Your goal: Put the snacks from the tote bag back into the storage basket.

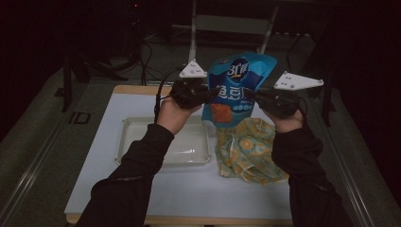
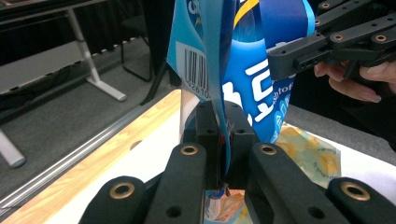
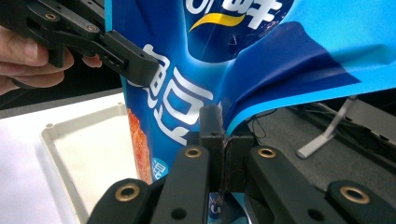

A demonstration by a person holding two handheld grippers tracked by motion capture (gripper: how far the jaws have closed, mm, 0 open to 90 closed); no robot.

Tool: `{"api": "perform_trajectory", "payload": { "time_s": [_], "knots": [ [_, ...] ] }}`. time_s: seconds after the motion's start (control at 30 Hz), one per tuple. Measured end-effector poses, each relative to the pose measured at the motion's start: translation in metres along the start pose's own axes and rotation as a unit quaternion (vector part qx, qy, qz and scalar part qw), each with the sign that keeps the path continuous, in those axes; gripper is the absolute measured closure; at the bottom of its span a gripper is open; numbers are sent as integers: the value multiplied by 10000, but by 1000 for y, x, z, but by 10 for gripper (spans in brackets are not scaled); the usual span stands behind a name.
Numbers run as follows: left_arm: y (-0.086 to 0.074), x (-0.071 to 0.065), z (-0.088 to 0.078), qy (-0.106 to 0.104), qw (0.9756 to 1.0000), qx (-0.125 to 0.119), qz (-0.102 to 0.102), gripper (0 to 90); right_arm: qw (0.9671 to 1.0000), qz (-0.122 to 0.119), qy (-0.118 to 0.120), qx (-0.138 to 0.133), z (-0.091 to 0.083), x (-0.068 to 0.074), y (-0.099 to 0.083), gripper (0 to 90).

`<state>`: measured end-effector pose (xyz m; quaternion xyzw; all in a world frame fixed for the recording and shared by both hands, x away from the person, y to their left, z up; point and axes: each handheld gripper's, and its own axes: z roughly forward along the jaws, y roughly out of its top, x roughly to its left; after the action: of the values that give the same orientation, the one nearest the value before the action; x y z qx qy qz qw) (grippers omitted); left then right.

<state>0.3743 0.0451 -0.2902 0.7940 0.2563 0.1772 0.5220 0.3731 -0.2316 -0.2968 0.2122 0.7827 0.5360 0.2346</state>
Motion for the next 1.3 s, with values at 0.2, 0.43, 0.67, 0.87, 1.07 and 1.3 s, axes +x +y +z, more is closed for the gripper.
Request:
{"api": "perform_trajectory", "payload": {
  "time_s": [0.2,0.43,0.67,0.87,1.07,1.3],
  "knots": [
    [-9,7,-19,112,9999,-2,-79,884,9999,-49,121,-20,13,10,6,891],
    [-25,12,-36,234,9996,21,-175,884,9995,-112,298,26,31,23,8,891],
    [-40,16,-52,353,9989,41,-292,885,9989,-107,458,20,47,36,7,891],
    [-52,18,-61,441,9984,59,-349,884,9983,-89,578,-10,59,44,4,891],
    [-68,21,-67,453,9980,86,-444,884,9977,-153,650,64,70,55,-2,890],
    [-82,22,-68,478,9975,87,-511,884,9973,-139,713,80,80,60,-11,890]
  ]
}}
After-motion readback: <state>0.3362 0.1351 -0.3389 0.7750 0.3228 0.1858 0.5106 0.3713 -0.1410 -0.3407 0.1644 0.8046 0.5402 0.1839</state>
